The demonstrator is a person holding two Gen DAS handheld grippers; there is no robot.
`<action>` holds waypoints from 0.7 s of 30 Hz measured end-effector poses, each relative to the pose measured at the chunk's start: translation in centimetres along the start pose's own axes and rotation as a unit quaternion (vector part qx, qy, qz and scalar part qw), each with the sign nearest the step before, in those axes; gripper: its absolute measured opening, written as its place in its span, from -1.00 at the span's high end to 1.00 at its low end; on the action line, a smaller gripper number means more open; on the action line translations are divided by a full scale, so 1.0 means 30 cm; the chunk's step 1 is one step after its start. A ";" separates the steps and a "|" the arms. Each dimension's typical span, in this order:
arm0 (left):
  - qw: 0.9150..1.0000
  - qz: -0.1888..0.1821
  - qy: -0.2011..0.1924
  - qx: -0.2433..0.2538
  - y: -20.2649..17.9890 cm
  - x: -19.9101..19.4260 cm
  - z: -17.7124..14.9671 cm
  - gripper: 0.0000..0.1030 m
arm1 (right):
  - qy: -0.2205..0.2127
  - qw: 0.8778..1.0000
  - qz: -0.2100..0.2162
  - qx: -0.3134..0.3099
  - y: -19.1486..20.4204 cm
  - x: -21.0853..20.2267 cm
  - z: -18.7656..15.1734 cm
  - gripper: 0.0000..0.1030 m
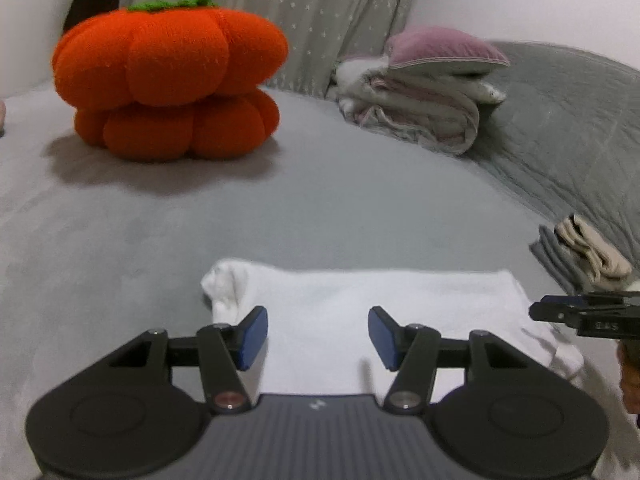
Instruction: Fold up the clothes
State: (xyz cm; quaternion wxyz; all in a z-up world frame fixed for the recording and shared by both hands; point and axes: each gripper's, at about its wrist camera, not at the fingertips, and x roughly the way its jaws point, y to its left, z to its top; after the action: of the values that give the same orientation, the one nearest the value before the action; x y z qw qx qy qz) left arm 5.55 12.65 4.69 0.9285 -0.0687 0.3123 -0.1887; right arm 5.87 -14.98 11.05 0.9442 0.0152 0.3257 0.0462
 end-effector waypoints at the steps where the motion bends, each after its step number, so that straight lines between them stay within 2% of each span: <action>1: 1.000 0.008 0.009 0.010 -0.005 0.015 -0.011 -0.10 | 0.010 1.000 0.000 -0.006 0.006 0.002 -0.015 0.14; 3: 0.999 0.025 0.026 0.032 -0.015 0.044 -0.034 -0.10 | 0.026 0.999 -0.003 -0.020 0.019 0.011 -0.048 0.14; 5: 0.998 0.035 0.024 0.050 -0.032 0.037 -0.032 -0.10 | 0.028 0.999 -0.017 -0.042 0.032 0.033 -0.088 0.11; 8: 0.999 0.035 0.003 0.039 -0.045 -0.006 -0.013 -0.10 | 0.022 0.998 -0.035 -0.057 0.054 0.011 -0.075 0.06; 11: 0.998 0.022 -0.023 0.057 -0.081 -0.048 -0.011 -0.12 | 0.006 0.997 -0.022 -0.067 0.069 -0.023 -0.056 0.06; 13: 0.997 0.014 -0.013 0.073 -0.120 -0.037 -0.033 -0.13 | 0.006 0.998 -0.007 -0.069 0.080 -0.029 -0.060 0.06; 15: 0.996 0.013 0.014 0.091 -0.148 -0.006 -0.067 -0.13 | 0.018 0.997 -0.001 -0.075 0.092 -0.010 -0.082 0.05; 16: 0.993 0.022 0.030 0.108 -0.165 0.013 -0.090 -0.13 | 0.019 0.997 -0.006 -0.080 0.094 0.003 -0.093 0.01; 18: 0.989 0.036 0.029 0.138 -0.186 0.023 -0.116 -0.13 | 0.020 0.997 -0.006 -0.071 0.082 0.007 -0.099 -0.05; 21: 0.991 0.035 0.029 0.123 -0.179 0.011 -0.095 -0.13 | 0.021 0.998 -0.009 -0.059 0.076 -0.014 -0.091 -0.06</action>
State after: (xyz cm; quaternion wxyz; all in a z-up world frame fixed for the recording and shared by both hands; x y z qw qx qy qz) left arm 2.41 7.56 3.54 0.9266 0.0628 0.3154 -0.1950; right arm 3.68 -12.77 9.30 0.9368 -0.0444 0.3422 0.0571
